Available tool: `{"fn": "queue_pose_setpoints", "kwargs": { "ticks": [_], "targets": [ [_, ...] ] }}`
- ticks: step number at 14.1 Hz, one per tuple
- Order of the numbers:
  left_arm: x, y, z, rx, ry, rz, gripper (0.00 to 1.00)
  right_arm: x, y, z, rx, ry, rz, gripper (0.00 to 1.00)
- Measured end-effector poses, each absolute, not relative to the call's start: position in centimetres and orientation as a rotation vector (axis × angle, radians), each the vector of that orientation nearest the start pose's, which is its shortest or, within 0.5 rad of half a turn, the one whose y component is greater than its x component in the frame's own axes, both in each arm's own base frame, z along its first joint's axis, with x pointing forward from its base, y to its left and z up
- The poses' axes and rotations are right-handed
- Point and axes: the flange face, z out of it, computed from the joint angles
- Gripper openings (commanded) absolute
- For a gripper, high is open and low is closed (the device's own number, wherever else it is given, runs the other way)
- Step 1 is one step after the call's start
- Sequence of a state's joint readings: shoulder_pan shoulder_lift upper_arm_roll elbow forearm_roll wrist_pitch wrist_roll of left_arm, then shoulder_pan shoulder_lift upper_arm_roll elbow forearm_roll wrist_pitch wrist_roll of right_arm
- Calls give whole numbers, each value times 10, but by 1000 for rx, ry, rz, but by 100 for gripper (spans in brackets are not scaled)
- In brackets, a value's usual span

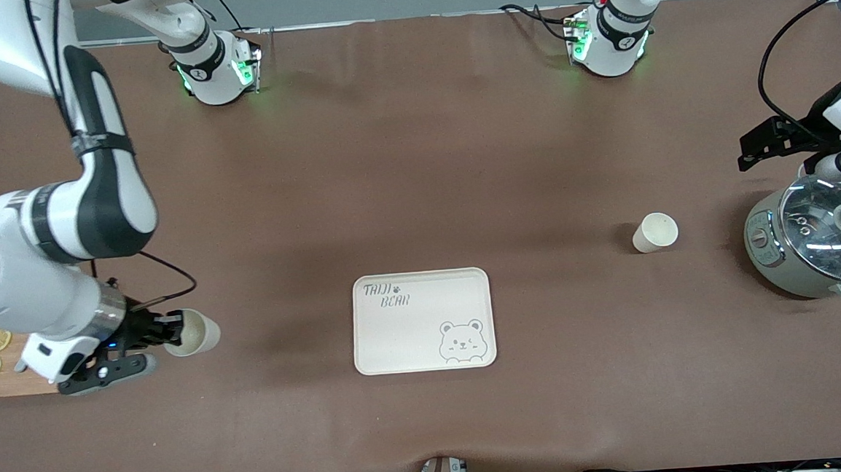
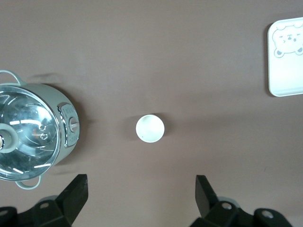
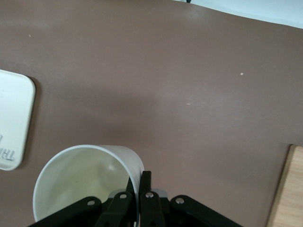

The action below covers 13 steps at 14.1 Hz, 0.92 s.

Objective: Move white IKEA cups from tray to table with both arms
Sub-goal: 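Lower the held cup onto the table beside the cutting board with the right gripper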

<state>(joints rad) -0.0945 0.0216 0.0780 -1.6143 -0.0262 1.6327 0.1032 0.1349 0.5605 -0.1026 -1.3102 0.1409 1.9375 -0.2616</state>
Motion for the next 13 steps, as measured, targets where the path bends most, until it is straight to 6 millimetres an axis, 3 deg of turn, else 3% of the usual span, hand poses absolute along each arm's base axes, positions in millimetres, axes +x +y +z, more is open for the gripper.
{"fn": "queue_pose_setpoints", "kwargs": {
  "ticks": [4, 10, 13],
  "targets": [
    [562, -3, 596, -3157, 247, -17, 100, 723, -10, 405, -2997, -540, -106, 0],
    [568, -2, 607, -3152, 245, -92, 100, 737, -69, 326, -2955, -731, -154, 0],
    [571, -3, 602, -3155, 220, -79, 100, 736, -88, 289, -2921, -779, -146, 0]
  ]
}}
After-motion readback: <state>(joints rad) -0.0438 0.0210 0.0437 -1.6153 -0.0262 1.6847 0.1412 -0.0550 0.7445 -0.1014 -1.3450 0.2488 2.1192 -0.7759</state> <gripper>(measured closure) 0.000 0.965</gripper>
